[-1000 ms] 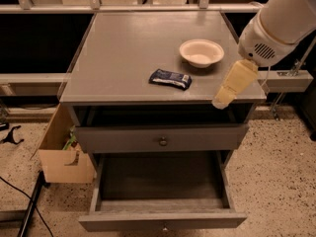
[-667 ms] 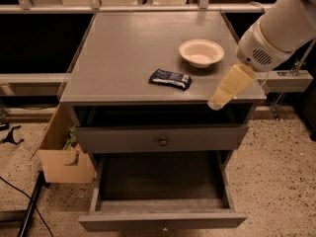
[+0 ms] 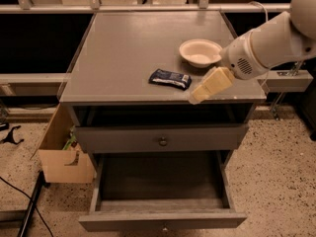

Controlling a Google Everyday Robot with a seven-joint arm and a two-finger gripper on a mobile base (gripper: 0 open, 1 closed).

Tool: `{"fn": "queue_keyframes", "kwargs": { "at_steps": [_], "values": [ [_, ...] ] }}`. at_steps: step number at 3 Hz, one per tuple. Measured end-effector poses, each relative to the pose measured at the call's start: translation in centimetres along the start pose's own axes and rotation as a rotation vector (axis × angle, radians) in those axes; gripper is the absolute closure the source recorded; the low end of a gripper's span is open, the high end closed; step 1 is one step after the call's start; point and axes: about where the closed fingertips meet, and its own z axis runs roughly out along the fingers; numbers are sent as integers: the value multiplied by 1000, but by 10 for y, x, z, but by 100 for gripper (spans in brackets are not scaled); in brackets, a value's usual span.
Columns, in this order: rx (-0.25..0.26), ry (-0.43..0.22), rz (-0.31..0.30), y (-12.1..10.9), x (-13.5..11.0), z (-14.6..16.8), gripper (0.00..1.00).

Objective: Place rxbar blueberry into middle drawer

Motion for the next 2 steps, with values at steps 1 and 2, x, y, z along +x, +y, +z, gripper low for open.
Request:
{"fn": "queue_keyframes", "kwargs": {
  "at_steps": [1, 2],
  "values": [
    [10, -92, -2, -3, -14, 12, 0],
    [51, -149, -60, -2, -31, 33, 0]
  ]
}}
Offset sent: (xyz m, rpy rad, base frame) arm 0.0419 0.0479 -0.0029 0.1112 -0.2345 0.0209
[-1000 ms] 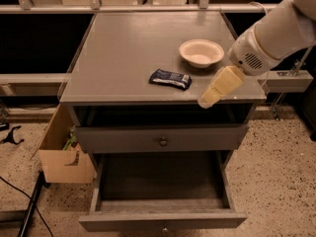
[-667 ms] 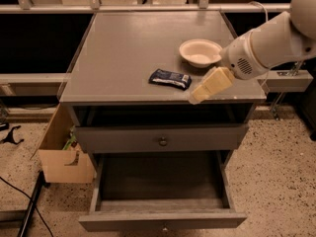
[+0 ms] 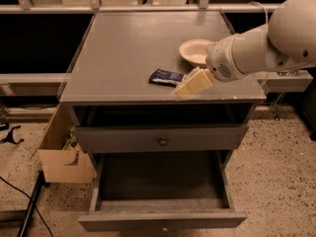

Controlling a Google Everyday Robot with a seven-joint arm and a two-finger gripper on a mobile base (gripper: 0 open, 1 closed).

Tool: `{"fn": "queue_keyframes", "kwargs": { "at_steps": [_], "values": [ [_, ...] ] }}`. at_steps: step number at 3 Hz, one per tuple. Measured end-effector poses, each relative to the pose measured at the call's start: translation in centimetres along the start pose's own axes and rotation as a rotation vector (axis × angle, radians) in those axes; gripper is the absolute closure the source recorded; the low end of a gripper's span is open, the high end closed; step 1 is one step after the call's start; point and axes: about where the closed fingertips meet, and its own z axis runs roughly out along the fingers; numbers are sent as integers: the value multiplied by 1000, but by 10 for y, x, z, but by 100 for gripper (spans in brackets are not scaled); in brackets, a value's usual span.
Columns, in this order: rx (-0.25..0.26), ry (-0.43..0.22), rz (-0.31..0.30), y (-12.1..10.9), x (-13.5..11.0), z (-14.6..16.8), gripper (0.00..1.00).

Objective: Place rxbar blueberry into middle drawer

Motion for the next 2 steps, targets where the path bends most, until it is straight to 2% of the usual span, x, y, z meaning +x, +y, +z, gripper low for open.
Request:
{"fn": "queue_keyframes", "kwargs": {
  "at_steps": [1, 2],
  "values": [
    [3, 23, -70, 5, -5, 22, 0],
    [4, 24, -74, 5, -5, 23, 0]
  ]
}}
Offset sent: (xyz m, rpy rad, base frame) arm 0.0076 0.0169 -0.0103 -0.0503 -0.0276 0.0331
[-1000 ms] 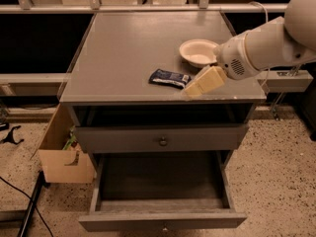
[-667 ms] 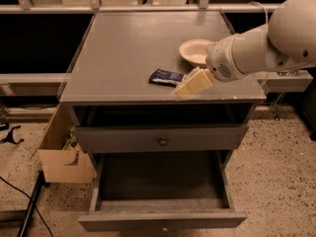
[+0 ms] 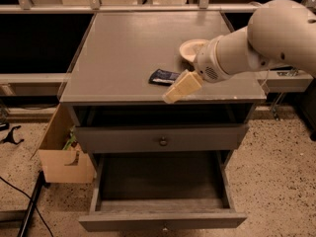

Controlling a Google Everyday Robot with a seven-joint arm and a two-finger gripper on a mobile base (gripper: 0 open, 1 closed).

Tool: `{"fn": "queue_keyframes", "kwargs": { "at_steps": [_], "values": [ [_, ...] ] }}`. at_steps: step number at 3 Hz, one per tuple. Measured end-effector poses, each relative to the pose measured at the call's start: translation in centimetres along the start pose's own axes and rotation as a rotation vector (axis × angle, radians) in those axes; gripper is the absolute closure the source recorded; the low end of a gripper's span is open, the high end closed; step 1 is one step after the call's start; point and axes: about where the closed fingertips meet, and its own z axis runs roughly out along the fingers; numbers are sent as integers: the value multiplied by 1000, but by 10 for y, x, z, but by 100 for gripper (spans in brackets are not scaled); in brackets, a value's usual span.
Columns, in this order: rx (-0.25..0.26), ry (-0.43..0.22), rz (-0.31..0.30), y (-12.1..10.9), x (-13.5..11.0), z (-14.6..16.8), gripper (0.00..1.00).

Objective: Place rxbar blueberry into middle drawer

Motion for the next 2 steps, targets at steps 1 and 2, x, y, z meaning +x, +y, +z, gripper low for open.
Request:
{"fn": "queue_keyframes", "kwargs": {
  "at_steps": [1, 2],
  "values": [
    [20, 19, 34, -6, 17, 6, 0],
    [29, 17, 81, -17, 32, 23, 0]
  ]
}}
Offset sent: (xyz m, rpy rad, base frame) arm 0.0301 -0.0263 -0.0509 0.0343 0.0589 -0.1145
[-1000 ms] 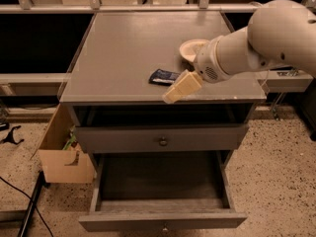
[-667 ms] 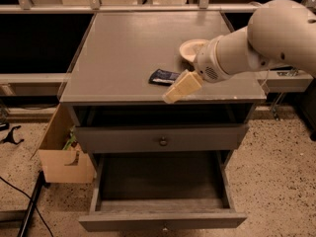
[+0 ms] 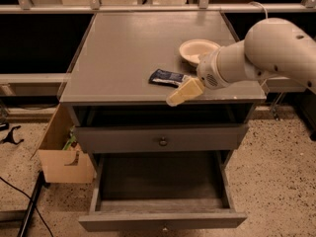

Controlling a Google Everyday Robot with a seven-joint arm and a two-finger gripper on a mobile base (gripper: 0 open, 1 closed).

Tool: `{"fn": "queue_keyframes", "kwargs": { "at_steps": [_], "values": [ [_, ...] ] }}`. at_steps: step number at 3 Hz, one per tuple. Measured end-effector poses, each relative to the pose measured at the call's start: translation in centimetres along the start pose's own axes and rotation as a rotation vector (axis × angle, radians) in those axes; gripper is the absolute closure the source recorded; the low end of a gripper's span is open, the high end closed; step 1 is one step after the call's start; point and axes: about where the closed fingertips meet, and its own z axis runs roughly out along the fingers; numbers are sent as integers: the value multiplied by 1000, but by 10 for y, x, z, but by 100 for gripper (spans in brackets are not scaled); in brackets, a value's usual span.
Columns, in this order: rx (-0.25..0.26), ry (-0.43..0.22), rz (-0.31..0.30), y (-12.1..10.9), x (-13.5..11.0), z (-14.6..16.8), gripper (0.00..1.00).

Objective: Place rxbar blueberry into middle drawer

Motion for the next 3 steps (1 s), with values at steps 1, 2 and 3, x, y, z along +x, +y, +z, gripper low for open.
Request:
{"fn": "queue_keyframes", "kwargs": {
  "at_steps": [1, 2, 3],
  "values": [
    [0, -10, 21, -7, 5, 11, 0],
    [-14, -27, 38, -12, 4, 26, 4],
    [-21, -36, 42, -14, 1, 32, 27]
  ]
}}
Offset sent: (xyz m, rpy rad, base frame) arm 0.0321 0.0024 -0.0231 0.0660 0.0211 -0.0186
